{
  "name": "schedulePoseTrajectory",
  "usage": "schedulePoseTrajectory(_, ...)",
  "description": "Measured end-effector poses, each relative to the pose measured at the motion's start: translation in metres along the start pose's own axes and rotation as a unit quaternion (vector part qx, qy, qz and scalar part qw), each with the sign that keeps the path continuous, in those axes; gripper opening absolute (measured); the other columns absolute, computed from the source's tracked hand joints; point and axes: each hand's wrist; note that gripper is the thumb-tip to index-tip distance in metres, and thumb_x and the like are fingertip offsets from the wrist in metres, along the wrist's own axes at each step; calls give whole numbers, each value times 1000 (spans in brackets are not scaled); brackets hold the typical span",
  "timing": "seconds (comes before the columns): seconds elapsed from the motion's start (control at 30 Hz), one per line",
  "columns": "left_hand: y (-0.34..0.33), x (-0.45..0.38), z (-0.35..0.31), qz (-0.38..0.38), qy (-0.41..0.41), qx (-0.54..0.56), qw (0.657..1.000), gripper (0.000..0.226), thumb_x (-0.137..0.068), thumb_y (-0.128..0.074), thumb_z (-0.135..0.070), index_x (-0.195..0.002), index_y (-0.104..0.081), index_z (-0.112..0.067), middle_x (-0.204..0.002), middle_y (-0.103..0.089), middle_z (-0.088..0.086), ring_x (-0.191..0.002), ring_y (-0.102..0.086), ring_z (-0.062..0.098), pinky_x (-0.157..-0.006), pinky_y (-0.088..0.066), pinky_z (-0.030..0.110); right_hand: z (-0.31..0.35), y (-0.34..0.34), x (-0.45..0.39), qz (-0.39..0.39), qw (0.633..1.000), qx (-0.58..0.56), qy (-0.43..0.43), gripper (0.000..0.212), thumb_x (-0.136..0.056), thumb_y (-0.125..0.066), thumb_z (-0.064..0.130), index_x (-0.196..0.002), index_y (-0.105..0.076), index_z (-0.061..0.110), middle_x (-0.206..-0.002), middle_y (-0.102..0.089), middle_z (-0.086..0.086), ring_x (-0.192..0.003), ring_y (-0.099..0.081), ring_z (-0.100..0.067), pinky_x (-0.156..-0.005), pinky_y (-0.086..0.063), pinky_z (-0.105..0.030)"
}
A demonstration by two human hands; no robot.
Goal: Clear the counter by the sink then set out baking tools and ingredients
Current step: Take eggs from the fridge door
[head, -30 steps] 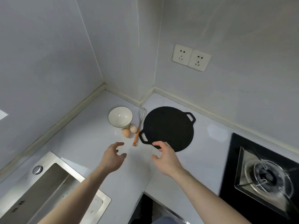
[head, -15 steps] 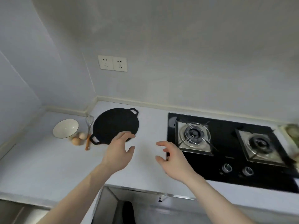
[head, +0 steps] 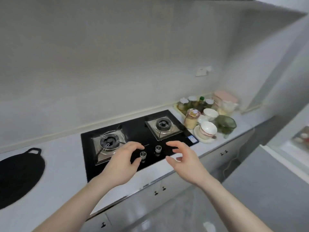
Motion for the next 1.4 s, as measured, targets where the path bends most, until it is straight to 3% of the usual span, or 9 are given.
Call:
schedulePoseTrajectory(0.2, -52, -88, -80, 79, -135, -14, 988, 34, -94, -64, -26, -126, -58, -38, -131, -51, -27, -125, -49, -2, -109, -41, 25, -52, 119, 26, -167, 983, 2, -81, 42, -91, -70, 28, -129, -58, 40, -134, -56, 17, -118, -55, 0, -98, -52, -27)
schedulePoseTrajectory(0.33, -85, -136, -126, 119, -220, -15, 968, 33, -95, -62, -28, -125, -57, -39, -133, -49, -28, -124, -48, -3, -103, -44, 24, -76, 174, 43, -243, 963, 18, -117, 40, -91, -70, 23, -128, -60, 37, -128, -59, 16, -111, -55, 5, -86, -45, -8)
schedulePoseTrajectory(0.43, -115, -169, -163, 162, -267, -1, 950, 33, -93, -62, -29, -122, -55, -43, -130, -49, -30, -123, -47, -6, -103, -42, 23, -95, 207, 59, -301, 943, 26, -142, 39, -90, -70, 25, -125, -60, 38, -125, -60, 20, -112, -55, 8, -97, -51, -24)
schedulePoseTrajectory(0.6, -179, -204, -225, 220, -339, 30, 914, 33, -93, -64, -26, -121, -57, -41, -129, -50, -29, -119, -43, -15, -95, -33, 8, -121, 245, 99, -385, 903, 20, -191, 38, -92, -70, 25, -125, -59, 41, -126, -56, 26, -115, -52, 10, -93, -49, -19)
schedulePoseTrajectory(0.77, -234, -213, -297, 263, -402, 38, 876, 33, -92, -66, -29, -121, -58, -40, -129, -49, -32, -120, -44, -12, -98, -24, -1, -139, 279, 140, -438, 873, 33, -213, 40, -90, -72, 25, -122, -58, 44, -126, -55, 31, -115, -53, 11, -93, -48, -18)
schedulePoseTrajectory(0.9, -274, -222, -361, 279, -438, 67, 852, 34, -91, -66, -28, -122, -59, -37, -131, -50, -29, -123, -47, -9, -102, -35, 13, -148, 317, 165, -482, 849, 54, -209, 40, -88, -74, 23, -119, -60, 44, -123, -58, 29, -115, -56, 5, -91, -47, -16)
schedulePoseTrajectory(1.1, -344, -233, -464, 295, -470, 104, 825, 31, -90, -66, -26, -119, -58, -37, -129, -52, -27, -116, -51, -6, -99, -39, 17, -175, 395, 194, -535, 818, 98, -187, 39, -86, -77, 17, -117, -65, 37, -116, -62, 26, -109, -61, 0, -90, -49, -19)
schedulePoseTrajectory(1.23, -384, -241, -520, 317, -469, 117, 816, 30, -91, -64, -29, -119, -57, -38, -128, -53, -26, -117, -49, -2, -101, -42, 24, -192, 429, 202, -559, 798, 110, -198, 38, -86, -76, 16, -116, -65, 36, -117, -63, 26, -106, -61, 3, -86, -45, -8)
schedulePoseTrajectory(1.4, -431, -253, -595, 344, -502, 118, 785, 32, -90, -64, -30, -122, -60, -35, -125, -56, -17, -115, -53, 6, -99, -47, 34, -206, 442, 214, -587, 765, 106, -241, 32, -87, -76, 29, -114, -64, 41, -116, -62, 29, -108, -59, 7, -87, -47, -14)
Point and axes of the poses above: each hand's wrist, its own x-axis away from the middle knuckle, its own y-axis out of the back of the hand, z = x × y
